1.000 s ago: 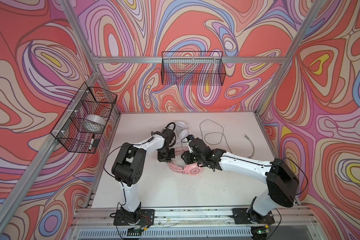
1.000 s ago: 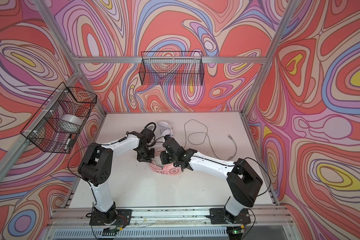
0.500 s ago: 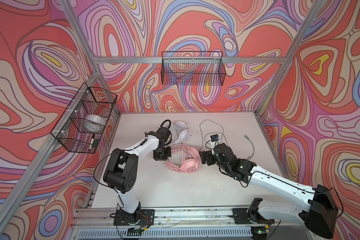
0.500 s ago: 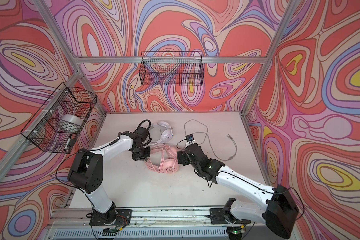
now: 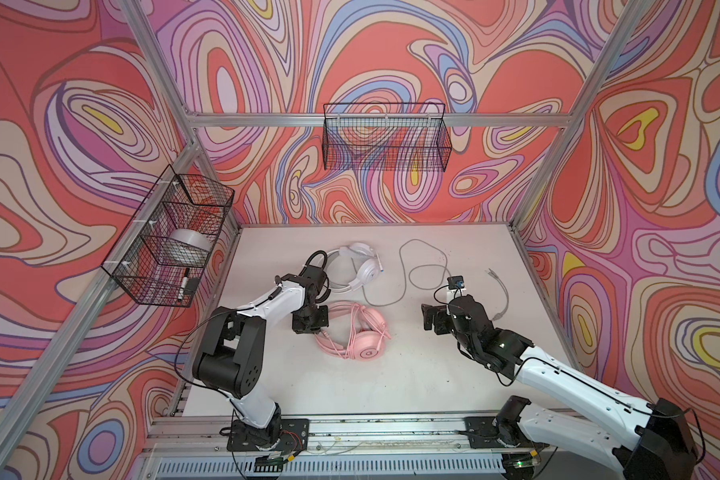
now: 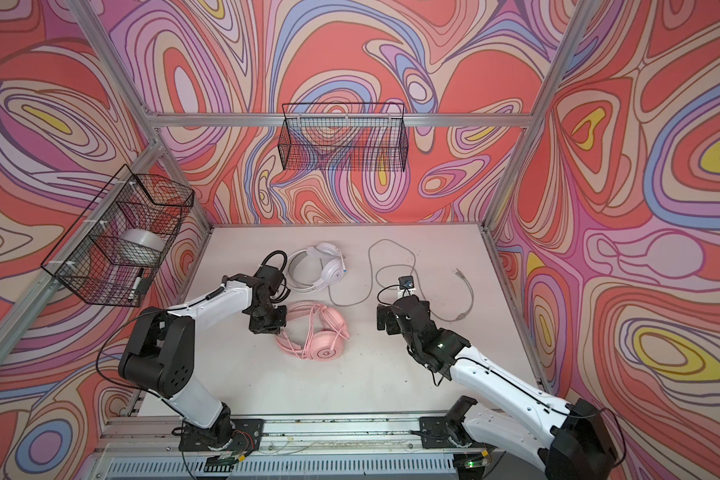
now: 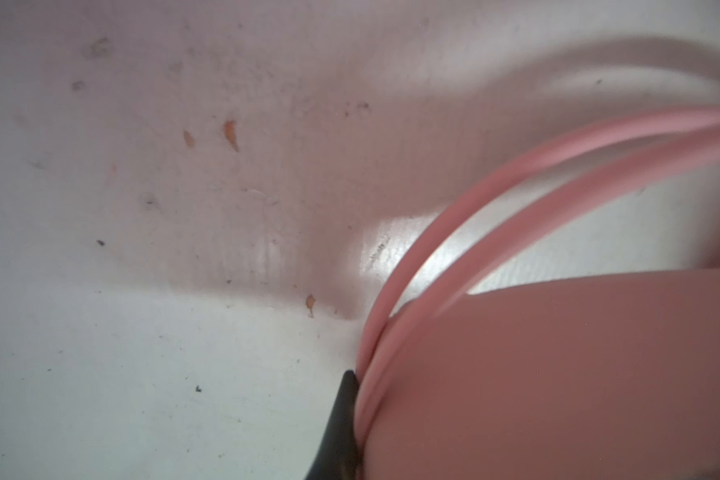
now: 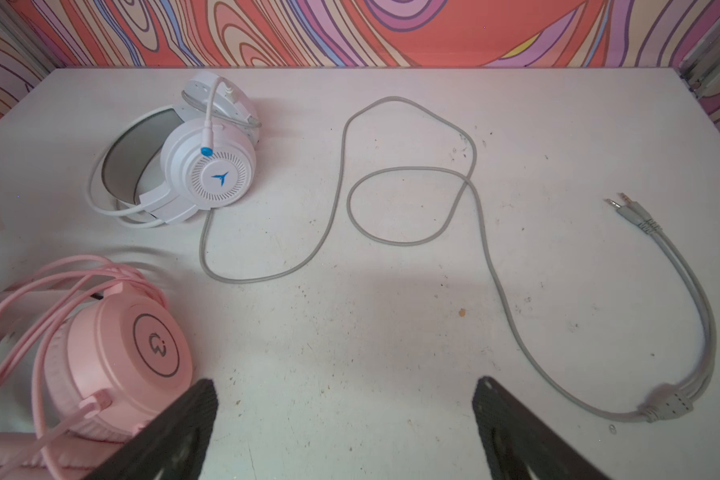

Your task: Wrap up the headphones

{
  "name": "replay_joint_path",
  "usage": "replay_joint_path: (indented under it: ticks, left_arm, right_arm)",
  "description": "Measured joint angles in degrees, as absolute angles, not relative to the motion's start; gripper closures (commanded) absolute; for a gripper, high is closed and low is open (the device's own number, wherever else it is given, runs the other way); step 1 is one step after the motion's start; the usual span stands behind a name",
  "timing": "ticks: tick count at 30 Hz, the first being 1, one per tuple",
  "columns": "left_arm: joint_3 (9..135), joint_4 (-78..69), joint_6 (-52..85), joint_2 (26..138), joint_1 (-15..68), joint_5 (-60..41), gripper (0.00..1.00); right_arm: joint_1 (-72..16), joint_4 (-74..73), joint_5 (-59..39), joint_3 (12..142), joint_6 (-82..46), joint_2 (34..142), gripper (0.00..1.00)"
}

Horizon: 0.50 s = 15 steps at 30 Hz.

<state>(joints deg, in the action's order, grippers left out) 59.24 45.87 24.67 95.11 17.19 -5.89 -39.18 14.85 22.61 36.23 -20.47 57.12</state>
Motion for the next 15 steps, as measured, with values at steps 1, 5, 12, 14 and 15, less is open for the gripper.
replay_joint_path:
  ticks: [1,5,12,14,15]
  left_arm:
    - [58.8,45.6,24.4,95.0,17.0,-5.8,1.00]
    - [57.1,43.4,24.0,94.9,16.5,-5.8,1.00]
    - [56.6,42.0,23.5,95.1,16.3,-5.8,0.79]
    - [56.6,42.1,23.5,95.4,16.2,-5.9,0.77]
    - [56.6,42.1,23.5,95.5,16.2,-5.9,0.76]
  right_arm:
    - [-39.0,14.9,22.4,36.1,-20.5,57.1,0.01]
    - [-38.5,14.8,21.9,36.0,-20.5,57.4,0.01]
    - [-38.2,14.7,21.3,36.0,-20.5,58.0,0.02]
    - [-38.2,14.7,21.3,36.0,-20.5,58.1,0.02]
    - [-38.2,14.7,21.3,36.1,-20.5,58.2,0.02]
